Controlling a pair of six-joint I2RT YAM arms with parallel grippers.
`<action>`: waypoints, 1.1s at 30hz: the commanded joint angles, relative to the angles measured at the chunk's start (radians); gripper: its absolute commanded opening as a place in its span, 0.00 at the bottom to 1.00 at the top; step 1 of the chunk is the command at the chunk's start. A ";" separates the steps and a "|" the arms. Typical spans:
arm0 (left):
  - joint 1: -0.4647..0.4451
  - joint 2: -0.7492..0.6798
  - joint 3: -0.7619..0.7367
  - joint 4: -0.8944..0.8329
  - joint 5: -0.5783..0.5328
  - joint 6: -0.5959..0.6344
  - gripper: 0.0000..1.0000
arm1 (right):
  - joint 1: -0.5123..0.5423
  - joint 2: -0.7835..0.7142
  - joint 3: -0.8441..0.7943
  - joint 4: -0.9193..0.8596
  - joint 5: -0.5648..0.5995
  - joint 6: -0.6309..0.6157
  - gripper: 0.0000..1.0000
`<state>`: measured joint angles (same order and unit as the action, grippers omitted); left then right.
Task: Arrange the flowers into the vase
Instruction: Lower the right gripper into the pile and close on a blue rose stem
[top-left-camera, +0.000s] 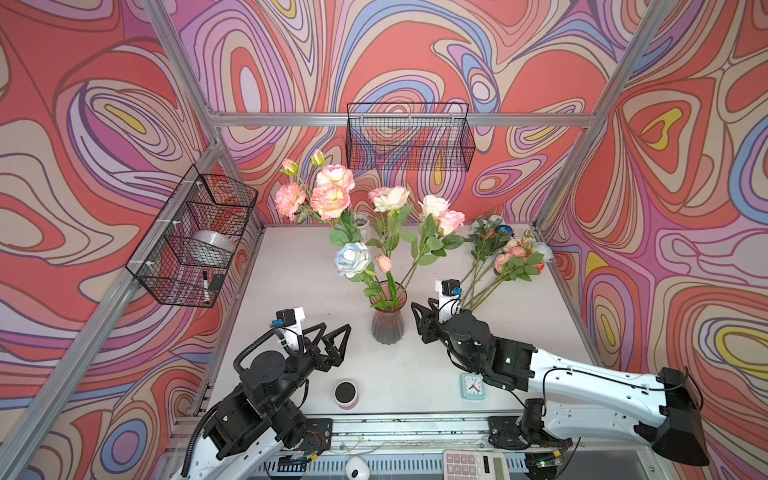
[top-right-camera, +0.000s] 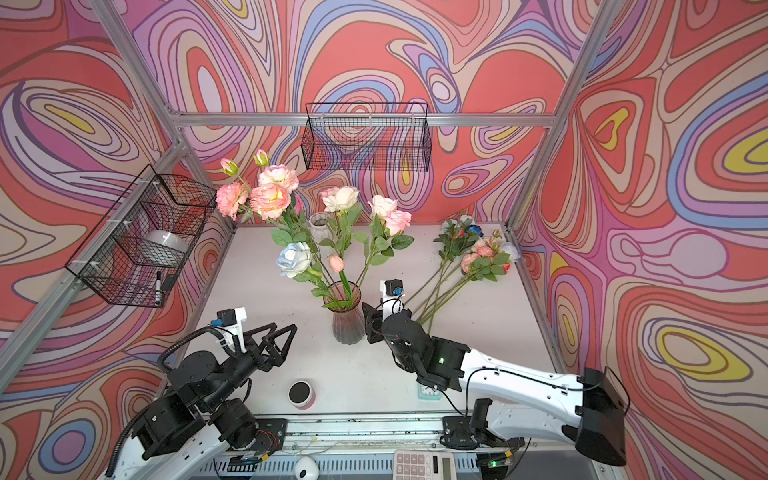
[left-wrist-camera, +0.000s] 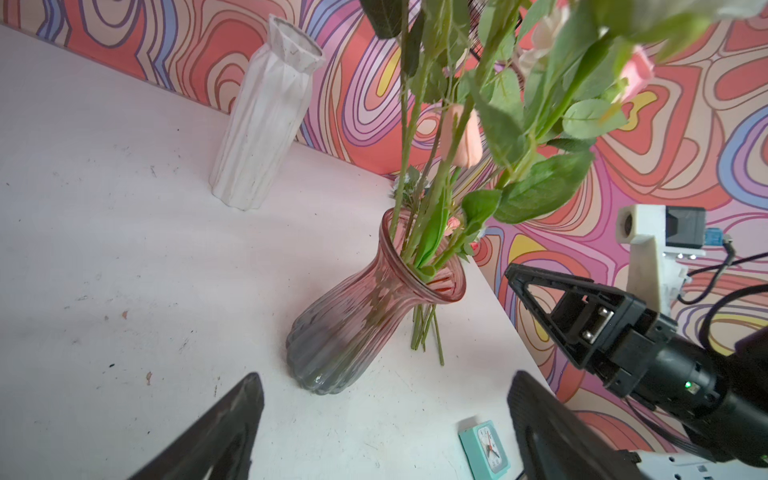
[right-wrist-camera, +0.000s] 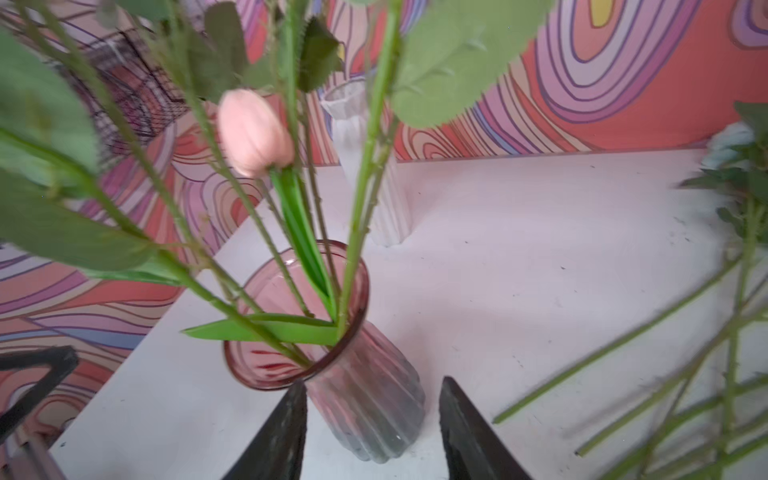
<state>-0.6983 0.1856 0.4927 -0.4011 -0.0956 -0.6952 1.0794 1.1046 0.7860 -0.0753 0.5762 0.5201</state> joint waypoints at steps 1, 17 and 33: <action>0.005 0.010 -0.017 0.011 0.004 -0.027 0.94 | -0.072 0.015 0.025 -0.192 0.013 0.124 0.54; 0.006 0.010 -0.029 -0.013 0.007 -0.048 0.94 | -0.795 0.369 0.073 -0.168 -0.335 0.134 0.38; 0.005 0.015 -0.012 -0.017 0.009 -0.038 0.94 | -0.950 0.747 0.385 -0.135 -0.352 0.169 0.21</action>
<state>-0.6983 0.2035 0.4690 -0.4141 -0.0872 -0.7303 0.1394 1.8023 1.1213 -0.2085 0.2268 0.6807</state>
